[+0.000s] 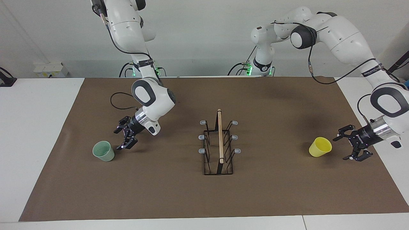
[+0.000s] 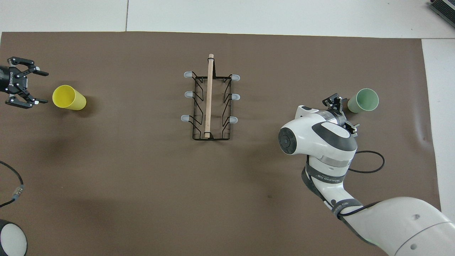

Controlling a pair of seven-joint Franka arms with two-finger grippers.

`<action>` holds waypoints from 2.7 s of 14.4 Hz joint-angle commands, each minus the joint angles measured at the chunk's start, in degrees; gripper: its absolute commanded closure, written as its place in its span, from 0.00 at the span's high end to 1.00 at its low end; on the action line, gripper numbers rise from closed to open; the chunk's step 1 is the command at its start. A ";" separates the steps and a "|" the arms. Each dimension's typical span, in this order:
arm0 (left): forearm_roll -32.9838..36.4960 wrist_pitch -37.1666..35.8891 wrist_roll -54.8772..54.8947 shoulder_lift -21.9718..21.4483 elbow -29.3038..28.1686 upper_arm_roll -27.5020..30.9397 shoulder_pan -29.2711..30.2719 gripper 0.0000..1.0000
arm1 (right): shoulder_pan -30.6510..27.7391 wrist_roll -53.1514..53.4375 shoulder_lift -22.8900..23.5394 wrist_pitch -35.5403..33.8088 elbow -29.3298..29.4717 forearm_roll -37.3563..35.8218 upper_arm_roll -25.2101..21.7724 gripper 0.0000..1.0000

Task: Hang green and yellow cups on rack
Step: 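Grasp the yellow cup with the left gripper while the right grasps green cup, then carry the yellow cup onto a rack peg with the left gripper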

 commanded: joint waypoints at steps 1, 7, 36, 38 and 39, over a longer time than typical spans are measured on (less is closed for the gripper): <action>-5.91 1.81 -0.76 0.65 -2.40 -0.54 2.66 1.00 | -0.96 2.23 1.58 1.99 0.02 -4.09 0.01 1.00; -12.52 2.09 0.20 -3.92 -15.93 -0.80 2.50 1.00 | -4.30 8.12 1.75 6.21 -2.35 -11.65 0.01 1.00; -3.28 20.00 18.23 -20.87 -28.43 -0.01 -18.13 0.00 | -11.16 14.56 -0.26 10.87 -4.28 -24.69 0.18 0.00; 6.77 21.94 17.35 -23.86 -29.39 -0.01 -22.53 0.00 | -11.07 10.80 -1.58 11.13 -2.97 -15.83 0.27 0.00; 9.68 21.95 15.69 -25.09 -29.39 -0.01 -23.68 0.00 | -11.07 7.73 -2.54 12.27 -2.10 -10.31 0.27 0.00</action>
